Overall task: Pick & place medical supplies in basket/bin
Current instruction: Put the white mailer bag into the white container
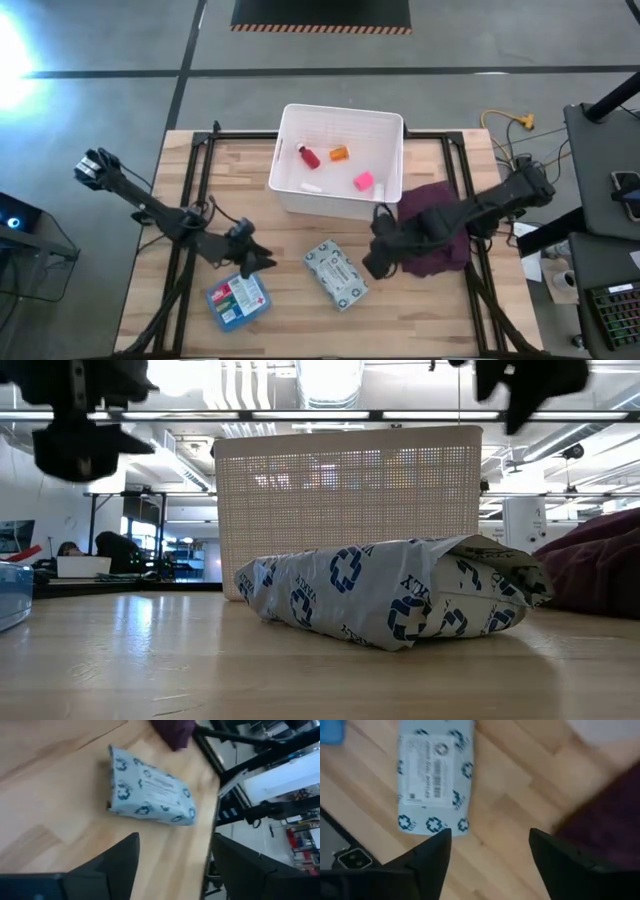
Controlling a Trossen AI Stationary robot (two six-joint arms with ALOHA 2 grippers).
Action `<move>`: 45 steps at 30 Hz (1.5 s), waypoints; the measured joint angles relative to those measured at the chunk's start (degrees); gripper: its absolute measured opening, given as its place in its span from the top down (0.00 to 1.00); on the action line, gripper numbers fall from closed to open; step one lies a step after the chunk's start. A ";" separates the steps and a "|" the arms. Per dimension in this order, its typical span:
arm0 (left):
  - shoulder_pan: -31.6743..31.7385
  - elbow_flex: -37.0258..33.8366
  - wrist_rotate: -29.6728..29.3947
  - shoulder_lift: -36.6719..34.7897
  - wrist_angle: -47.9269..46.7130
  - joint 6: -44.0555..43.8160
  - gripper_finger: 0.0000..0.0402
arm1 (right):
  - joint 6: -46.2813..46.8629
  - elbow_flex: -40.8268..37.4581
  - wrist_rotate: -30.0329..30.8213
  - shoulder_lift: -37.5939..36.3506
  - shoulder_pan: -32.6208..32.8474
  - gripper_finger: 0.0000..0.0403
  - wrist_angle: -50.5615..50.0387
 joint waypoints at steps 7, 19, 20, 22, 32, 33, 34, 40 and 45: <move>0.35 -2.88 0.35 0.07 0.66 -1.37 0.68 | 13.32 -11.11 0.01 0.02 3.03 0.53 17.08; 0.89 -1.98 -0.35 6.99 2.52 -2.91 0.99 | 16.31 -24.19 3.92 0.42 2.73 0.79 33.23; 1.15 -1.98 -0.33 7.95 3.16 -3.85 1.00 | 16.27 -24.70 3.99 0.42 2.98 0.81 33.58; 1.42 -1.98 -0.35 10.15 5.44 -4.82 1.00 | 16.09 -25.93 3.87 0.42 3.36 0.85 35.68; 1.57 -1.92 0.55 24.85 26.13 -5.84 1.00 | 16.14 -28.92 3.42 5.24 3.35 0.98 47.20; 1.85 -1.92 1.15 26.15 27.86 -6.63 1.00 | 16.10 -28.67 3.42 6.22 3.34 0.98 47.03; 2.07 -1.90 1.97 27.22 28.95 -6.81 1.00 | 15.89 -28.27 3.43 7.12 3.33 0.98 47.01; 3.35 1.90 4.01 31.75 30.94 -5.58 1.00 | 15.41 -25.99 7.62 9.44 3.31 0.98 47.01; 5.78 6.35 8.06 35.31 29.43 -2.83 1.00 | 15.46 -25.95 8.74 9.55 3.31 0.98 45.75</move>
